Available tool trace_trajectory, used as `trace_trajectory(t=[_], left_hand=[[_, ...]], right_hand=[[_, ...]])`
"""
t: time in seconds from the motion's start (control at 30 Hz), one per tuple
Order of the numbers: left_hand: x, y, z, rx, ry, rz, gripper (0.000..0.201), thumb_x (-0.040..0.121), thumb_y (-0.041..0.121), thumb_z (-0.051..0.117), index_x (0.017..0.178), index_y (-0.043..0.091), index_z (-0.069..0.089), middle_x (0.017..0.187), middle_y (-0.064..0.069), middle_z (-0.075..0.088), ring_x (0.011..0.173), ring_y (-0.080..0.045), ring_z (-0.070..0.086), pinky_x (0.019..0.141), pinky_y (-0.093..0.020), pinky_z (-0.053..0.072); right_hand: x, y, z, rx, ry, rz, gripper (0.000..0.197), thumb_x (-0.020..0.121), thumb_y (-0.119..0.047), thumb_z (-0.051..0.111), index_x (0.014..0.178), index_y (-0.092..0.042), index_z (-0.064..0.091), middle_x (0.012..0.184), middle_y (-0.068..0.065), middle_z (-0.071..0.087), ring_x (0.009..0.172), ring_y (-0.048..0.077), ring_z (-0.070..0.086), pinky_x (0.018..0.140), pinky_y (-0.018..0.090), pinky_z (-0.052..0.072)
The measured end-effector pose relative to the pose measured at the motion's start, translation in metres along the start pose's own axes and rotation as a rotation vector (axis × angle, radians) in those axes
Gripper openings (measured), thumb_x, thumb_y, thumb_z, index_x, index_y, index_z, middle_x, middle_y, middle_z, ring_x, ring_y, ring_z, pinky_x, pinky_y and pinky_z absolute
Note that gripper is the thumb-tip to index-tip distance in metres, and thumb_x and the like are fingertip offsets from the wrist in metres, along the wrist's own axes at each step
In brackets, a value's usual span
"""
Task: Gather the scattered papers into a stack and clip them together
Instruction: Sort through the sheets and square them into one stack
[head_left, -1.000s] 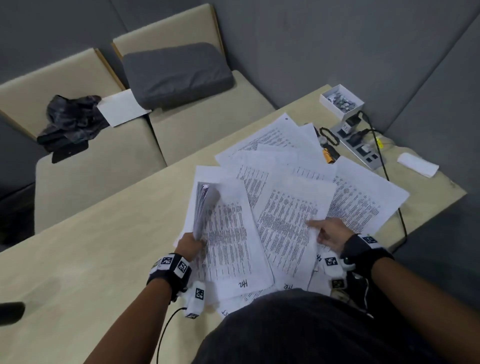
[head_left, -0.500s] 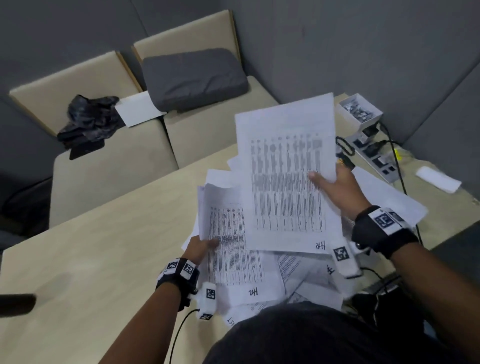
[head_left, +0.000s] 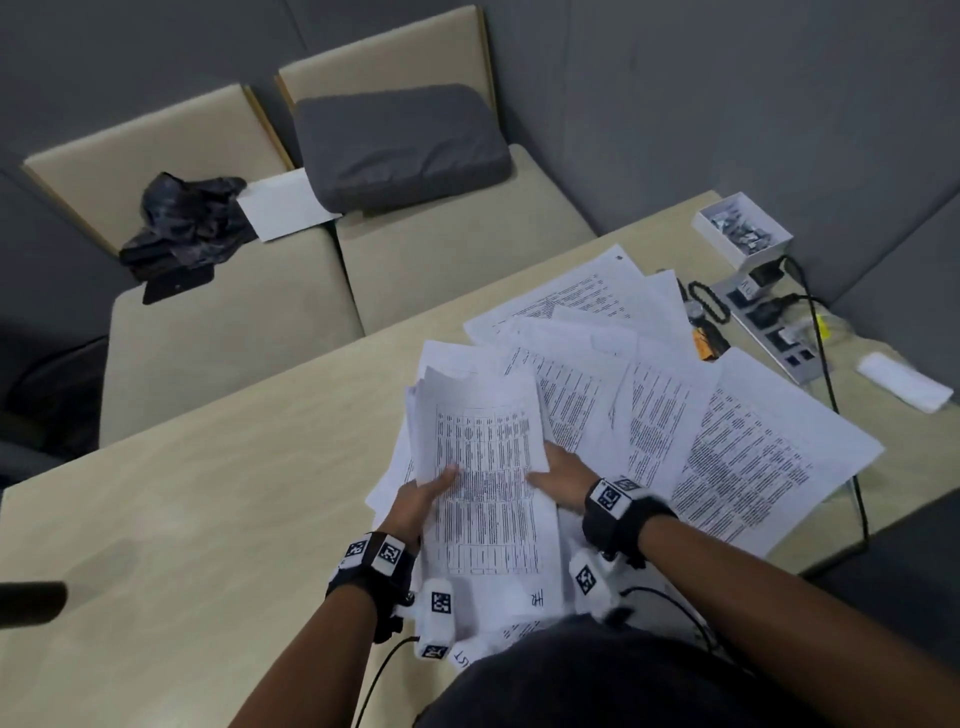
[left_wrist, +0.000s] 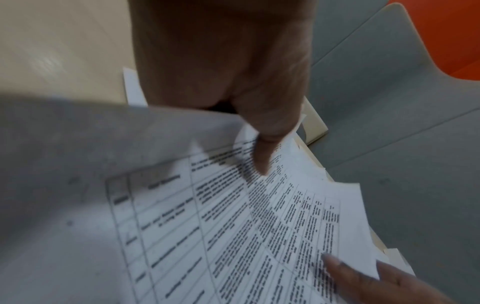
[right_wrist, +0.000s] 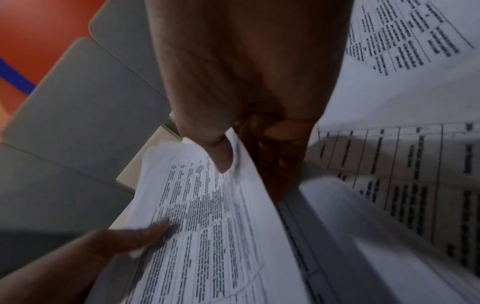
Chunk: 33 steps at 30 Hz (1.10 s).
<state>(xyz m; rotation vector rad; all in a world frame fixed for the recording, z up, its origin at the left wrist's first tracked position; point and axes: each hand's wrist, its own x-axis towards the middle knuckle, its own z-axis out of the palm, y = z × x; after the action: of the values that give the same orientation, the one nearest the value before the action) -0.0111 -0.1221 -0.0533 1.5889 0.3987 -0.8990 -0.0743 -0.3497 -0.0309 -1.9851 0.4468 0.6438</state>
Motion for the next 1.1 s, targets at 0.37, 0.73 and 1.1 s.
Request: trace_trajectory(t=[0.37,0.73,1.1], left_hand=[[0.005,-0.027,-0.014,0.223,0.239,0.075,0.021,0.084,0.011,0.073,0.073,0.008,0.055,0.053,-0.004,0.05,0.049,-0.017,0.043,0.052,-0.026,0.038],[0.005,-0.023,-0.021,0.221,0.21,0.086,0.014,0.082,0.009,0.074,0.084,0.003,0.062,0.063,-0.008,0.059,0.054,-0.02,0.051,0.055,-0.027,0.042],[0.005,-0.013,-0.043,0.284,0.192,0.069,0.024,0.079,0.009,0.076,0.092,-0.001,0.059,0.069,-0.013,0.056,0.06,-0.022,0.05,0.057,-0.034,0.044]], right_hand=[[0.023,0.031,-0.087,0.297,0.579,0.343,0.067,0.082,-0.025,0.071,0.139,-0.004,0.041,0.14,0.017,0.048,0.125,0.033,0.05,0.102,0.035,0.043],[0.032,0.016,-0.062,0.091,0.416,0.268,0.077,0.087,-0.035,0.07,0.143,0.005,0.035,0.146,0.023,0.042,0.134,0.036,0.042,0.105,0.039,0.04],[-0.047,-0.041,-0.179,0.154,0.849,-0.35,0.017,0.095,-0.017,0.059,0.083,-0.016,0.07,0.06,-0.018,0.062,0.051,-0.012,0.051,0.049,0.0,0.037]])
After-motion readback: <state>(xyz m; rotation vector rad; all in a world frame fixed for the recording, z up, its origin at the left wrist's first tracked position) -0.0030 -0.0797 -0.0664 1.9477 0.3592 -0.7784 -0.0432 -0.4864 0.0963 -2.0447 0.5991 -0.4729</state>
